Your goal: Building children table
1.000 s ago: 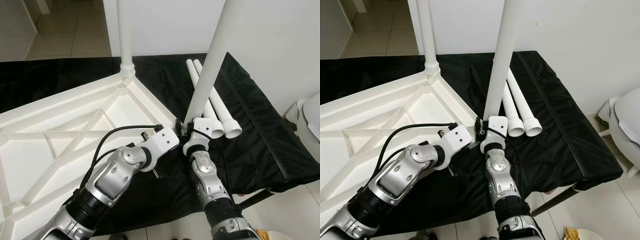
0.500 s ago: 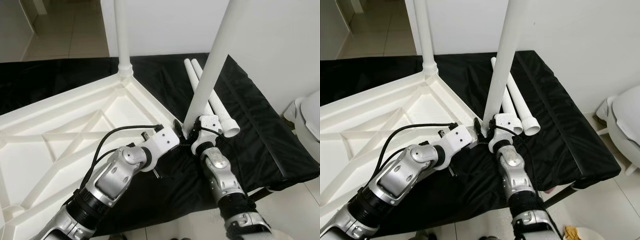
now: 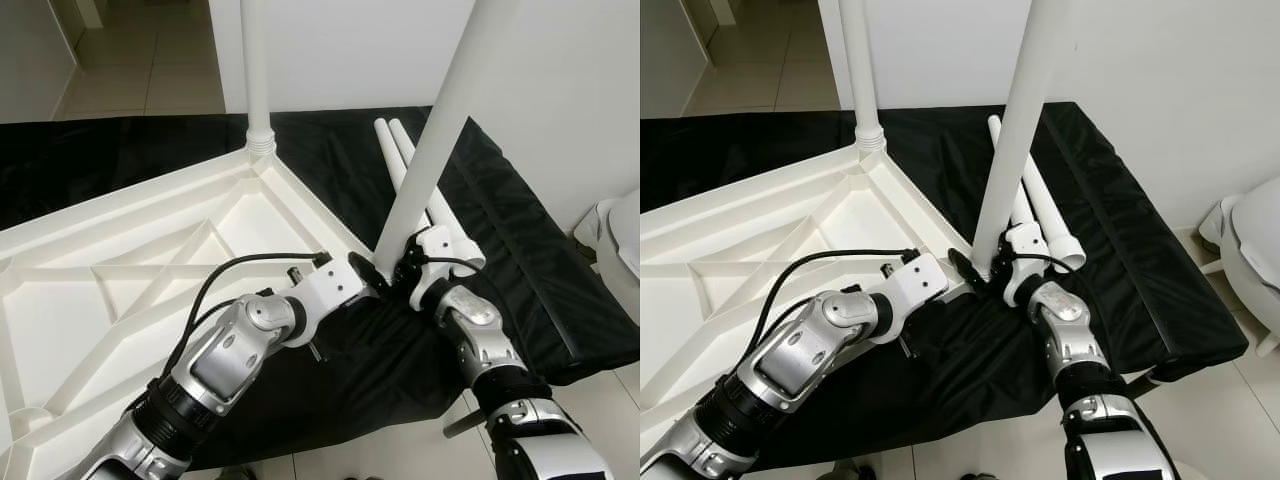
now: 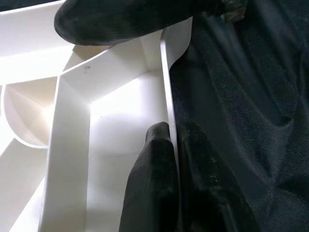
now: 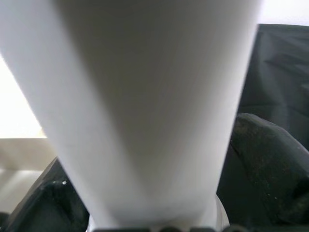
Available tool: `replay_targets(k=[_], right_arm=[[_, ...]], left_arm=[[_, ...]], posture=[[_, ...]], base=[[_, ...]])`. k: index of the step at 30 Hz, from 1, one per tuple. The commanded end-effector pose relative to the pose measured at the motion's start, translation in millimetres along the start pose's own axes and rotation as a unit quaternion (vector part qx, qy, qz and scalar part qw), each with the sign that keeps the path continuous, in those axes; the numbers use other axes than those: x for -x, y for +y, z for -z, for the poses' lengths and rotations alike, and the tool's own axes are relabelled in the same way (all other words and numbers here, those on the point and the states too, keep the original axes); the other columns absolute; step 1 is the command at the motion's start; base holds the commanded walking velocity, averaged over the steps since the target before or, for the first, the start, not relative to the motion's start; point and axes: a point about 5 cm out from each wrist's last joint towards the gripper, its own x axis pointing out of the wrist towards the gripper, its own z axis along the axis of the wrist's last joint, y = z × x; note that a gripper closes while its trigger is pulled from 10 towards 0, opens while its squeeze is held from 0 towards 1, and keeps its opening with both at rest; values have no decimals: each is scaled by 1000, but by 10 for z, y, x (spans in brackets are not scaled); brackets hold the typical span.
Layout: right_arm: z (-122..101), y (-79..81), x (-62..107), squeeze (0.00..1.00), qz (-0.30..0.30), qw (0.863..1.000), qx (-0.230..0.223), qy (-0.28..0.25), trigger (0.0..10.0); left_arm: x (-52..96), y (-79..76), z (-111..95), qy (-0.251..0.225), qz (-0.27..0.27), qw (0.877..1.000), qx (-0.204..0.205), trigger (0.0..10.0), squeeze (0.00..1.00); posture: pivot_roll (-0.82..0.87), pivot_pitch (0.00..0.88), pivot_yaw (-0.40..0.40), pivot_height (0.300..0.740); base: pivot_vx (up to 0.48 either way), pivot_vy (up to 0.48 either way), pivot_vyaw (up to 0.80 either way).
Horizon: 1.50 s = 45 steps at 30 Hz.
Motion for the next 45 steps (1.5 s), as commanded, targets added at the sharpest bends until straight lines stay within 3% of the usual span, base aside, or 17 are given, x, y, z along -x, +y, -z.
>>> replay_targets(k=[1, 4, 5, 6, 7, 9, 10, 22, 23, 32, 37, 39, 41, 45], right_arm=[[110, -22, 74, 0, -15, 1000, -16, 20, 10000], [119, -32, 68, 0, -21, 999, -20, 23, 10000], [124, -39, 67, 0, -24, 999, -17, 26, 9216], [124, -39, 67, 0, -24, 999, -17, 26, 9216], [129, -52, 70, 0, -25, 999, -17, 28, 4431], [132, -63, 74, 0, -27, 999, -17, 29, 4431], [134, -70, 78, 0, -30, 999, -16, 30, 0], [181, -127, 142, 0, 2, 999, -28, 26, 0], [216, -126, 144, 0, 15, 999, -33, 40, 10000], [264, -116, 140, 0, 106, 993, -23, 46, 10000], [293, -109, 148, 0, 177, 982, -35, 53, 10000], [293, -109, 148, 0, 177, 982, -35, 53, 10000], [298, -69, 138, 0, 239, 969, -44, 54, 10000], [291, 14, 115, 0, 281, 957, -54, 48, 10000]], left_arm=[[48, -13, -147, -34, 21, 999, -27, 10000, 0], [50, -4, -146, -33, 19, 999, -27, 10000, 0], [51, -2, -146, -33, 19, 999, -27, 10000, 0], [51, -2, -146, -33, 19, 999, -27, 10000, 0], [53, -2, -146, -33, 19, 999, -27, 10000, 0], [55, -3, -146, -33, 19, 999, -28, 10000, 0], [57, -3, -146, -33, 19, 999, -28, 10000, 0], [56, -15, -147, -33, 20, 999, -26, 10000, 0], [54, -16, -148, -34, 20, 999, -26, 10000, 0], [46, -26, -148, -35, 21, 999, -24, 10000, 0], [50, -41, -145, -36, 24, 999, -22, 10000, 0], [50, -41, -145, -36, 24, 999, -22, 10000, 0], [47, -49, -142, -35, 26, 999, -23, 10000, 0], [46, -49, -140, -35, 26, 999, -23, 10000, 0]], posture=[[9, 78, -1, 740], [10, 79, 2, 740], [13, 79, 4, 740], [13, 79, 4, 740], [14, 79, 5, 740], [14, 79, 5, 740], [15, 79, 5, 740], [5, 87, -2, 740], [3, 87, -3, 740], [-7, 94, -9, 740], [-11, 99, -6, 740], [-11, 99, -6, 740], [-10, 100, -5, 740], [-8, 100, -5, 740]], base=[[0, 0, 0], [0, 0, 0], [0, 0, 0], [0, 0, 0], [0, 0, 0], [0, 0, 0], [0, 0, 0], [0, 0, 0], [0, 0, 0], [0, 0, 0], [0, 0, 0], [0, 0, 0], [0, 0, 0], [0, 0, 0]])
